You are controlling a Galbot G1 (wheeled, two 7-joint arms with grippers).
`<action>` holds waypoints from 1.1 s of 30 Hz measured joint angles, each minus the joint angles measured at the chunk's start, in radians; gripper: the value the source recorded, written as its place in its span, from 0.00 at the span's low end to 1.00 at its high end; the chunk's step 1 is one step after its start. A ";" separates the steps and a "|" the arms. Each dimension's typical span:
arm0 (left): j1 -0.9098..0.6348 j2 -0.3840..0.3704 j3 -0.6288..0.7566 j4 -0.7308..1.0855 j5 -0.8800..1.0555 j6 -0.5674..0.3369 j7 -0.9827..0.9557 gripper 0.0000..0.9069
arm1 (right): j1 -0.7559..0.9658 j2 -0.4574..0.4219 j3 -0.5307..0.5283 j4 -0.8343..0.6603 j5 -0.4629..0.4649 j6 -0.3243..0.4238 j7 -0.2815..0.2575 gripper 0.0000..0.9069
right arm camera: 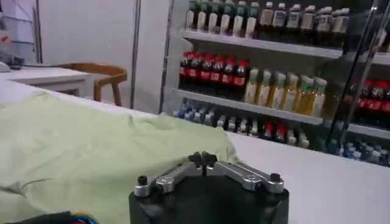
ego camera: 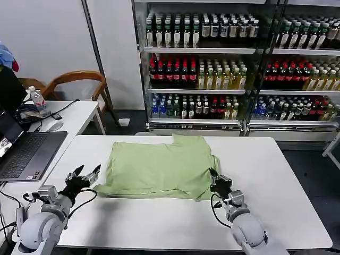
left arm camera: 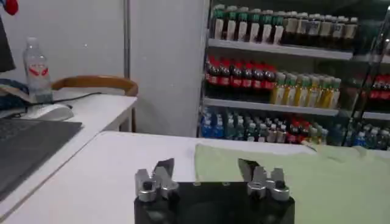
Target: Fold and organize the clothes.
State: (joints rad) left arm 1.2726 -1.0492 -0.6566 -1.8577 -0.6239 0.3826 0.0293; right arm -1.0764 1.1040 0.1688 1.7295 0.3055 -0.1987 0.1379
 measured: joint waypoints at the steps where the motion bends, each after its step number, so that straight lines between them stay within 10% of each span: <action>1: 0.005 0.000 -0.003 -0.003 0.004 -0.001 0.000 1.00 | 0.004 0.001 0.000 -0.003 0.001 0.001 0.000 1.00; 33: 0.210 -0.033 -0.037 -0.125 0.103 -0.025 0.007 1.00 | -0.202 -0.073 0.132 0.152 0.070 -0.001 0.011 1.00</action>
State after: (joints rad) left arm 1.4824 -1.0822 -0.6937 -1.9830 -0.5212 0.3573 0.0366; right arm -1.2785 1.0315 0.3006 1.8812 0.3754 -0.1997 0.1490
